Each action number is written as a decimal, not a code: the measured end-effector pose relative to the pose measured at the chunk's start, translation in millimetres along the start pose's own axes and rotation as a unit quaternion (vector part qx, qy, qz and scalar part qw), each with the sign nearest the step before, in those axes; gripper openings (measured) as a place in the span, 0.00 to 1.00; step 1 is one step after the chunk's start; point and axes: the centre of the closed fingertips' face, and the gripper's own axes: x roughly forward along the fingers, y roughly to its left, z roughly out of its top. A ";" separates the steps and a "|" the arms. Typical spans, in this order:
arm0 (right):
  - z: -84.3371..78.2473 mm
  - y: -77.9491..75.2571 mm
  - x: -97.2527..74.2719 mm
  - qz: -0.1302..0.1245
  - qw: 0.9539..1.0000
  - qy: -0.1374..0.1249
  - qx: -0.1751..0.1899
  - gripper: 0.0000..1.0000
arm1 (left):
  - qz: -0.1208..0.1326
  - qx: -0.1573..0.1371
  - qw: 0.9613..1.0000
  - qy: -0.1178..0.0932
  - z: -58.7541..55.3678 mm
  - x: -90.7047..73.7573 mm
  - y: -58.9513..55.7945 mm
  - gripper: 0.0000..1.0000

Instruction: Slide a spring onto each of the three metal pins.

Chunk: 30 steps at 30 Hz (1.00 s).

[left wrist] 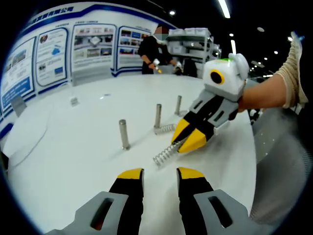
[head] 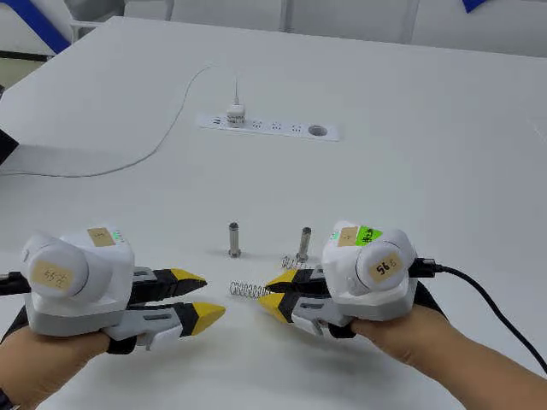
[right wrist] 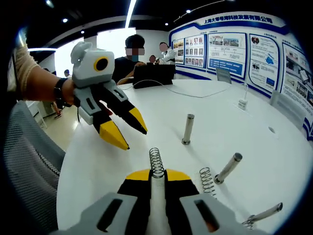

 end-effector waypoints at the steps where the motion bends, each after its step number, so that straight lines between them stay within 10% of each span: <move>1: -0.1 1.5 -1.2 0.003 1.000 0.000 0.001 0.11 | -0.001 0.001 1.000 0.001 -0.5 0.7 -0.3 0.28; 30: 19.0 40.4 -39.7 0.118 0.992 -0.036 0.003 0.11 | -0.128 0.029 0.990 -0.043 17.3 -5.0 -52.6 0.15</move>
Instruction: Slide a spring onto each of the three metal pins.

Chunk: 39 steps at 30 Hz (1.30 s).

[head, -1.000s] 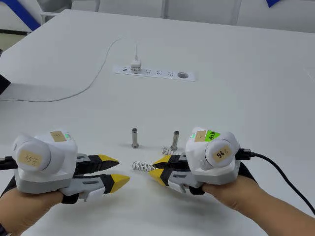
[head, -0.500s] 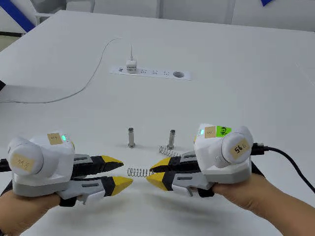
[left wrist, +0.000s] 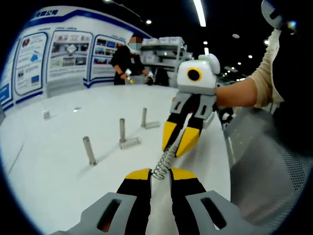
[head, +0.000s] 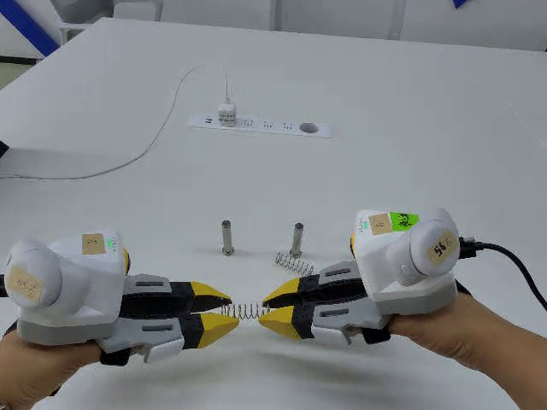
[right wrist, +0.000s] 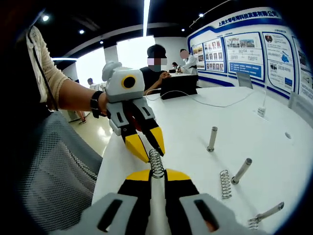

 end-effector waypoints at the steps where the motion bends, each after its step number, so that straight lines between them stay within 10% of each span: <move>1: 0.5 1.1 -0.7 0.003 1.000 -0.001 0.000 0.11 | -0.002 0.000 1.000 0.001 -0.7 0.2 -1.1 0.15; 39: 48.6 7.0 3.7 0.000 0.999 -0.038 -0.027 0.11 | -0.007 0.013 1.000 -0.006 4.2 10.7 -7.4 0.11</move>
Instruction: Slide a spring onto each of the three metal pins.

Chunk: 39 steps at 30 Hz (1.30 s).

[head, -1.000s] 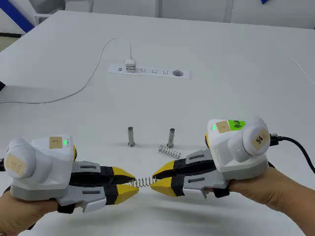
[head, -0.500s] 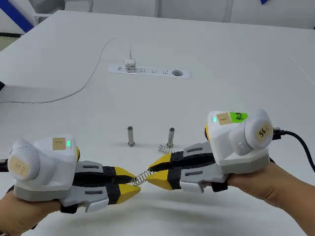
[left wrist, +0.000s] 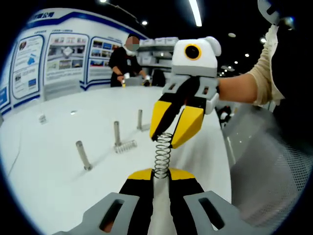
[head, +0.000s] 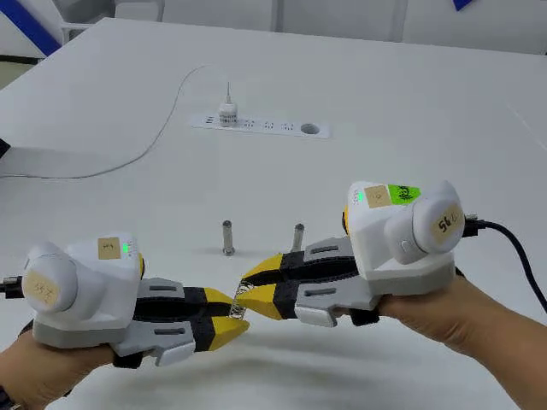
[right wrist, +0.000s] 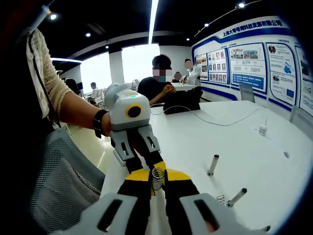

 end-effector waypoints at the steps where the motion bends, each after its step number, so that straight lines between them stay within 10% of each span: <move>1: 0.5 0.1 0.6 0.000 1.000 0.001 -0.001 0.11 | 0.001 0.000 1.000 0.000 0.2 0.4 0.2 0.11; 39: 26.7 -44.9 -6.0 -0.075 0.997 -0.009 -0.026 0.11 | 0.082 -0.034 0.996 -0.024 -3.7 -16.9 29.9 0.49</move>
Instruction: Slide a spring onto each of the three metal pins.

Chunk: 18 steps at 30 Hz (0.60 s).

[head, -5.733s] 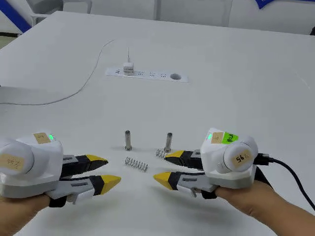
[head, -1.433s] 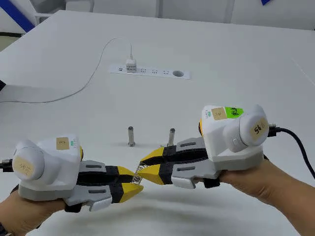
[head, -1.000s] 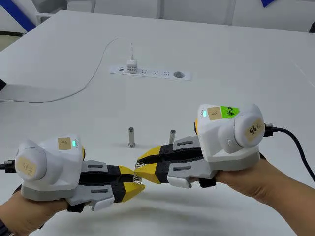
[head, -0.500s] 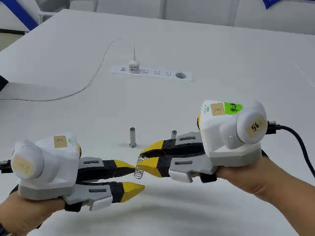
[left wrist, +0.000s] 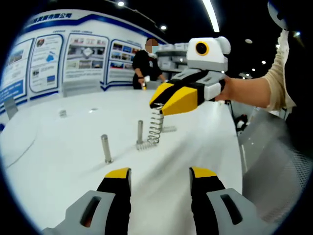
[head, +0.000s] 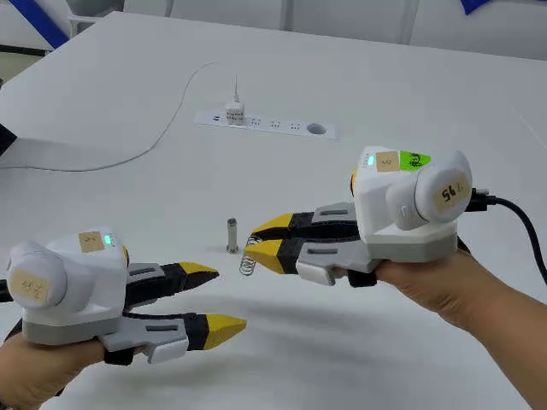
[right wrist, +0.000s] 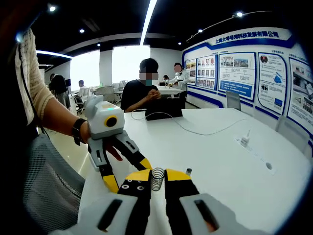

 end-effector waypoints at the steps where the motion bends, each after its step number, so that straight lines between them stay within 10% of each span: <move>1: 1.8 -1.9 0.4 -0.001 1.000 -0.001 0.000 0.11 | 0.001 -0.004 1.000 -0.001 -0.5 -0.3 0.5 0.50; 18: 19.6 -46.0 19.2 -0.075 0.997 0.012 -0.016 0.11 | 0.021 -0.007 1.000 -0.003 -1.5 -5.9 8.6 0.61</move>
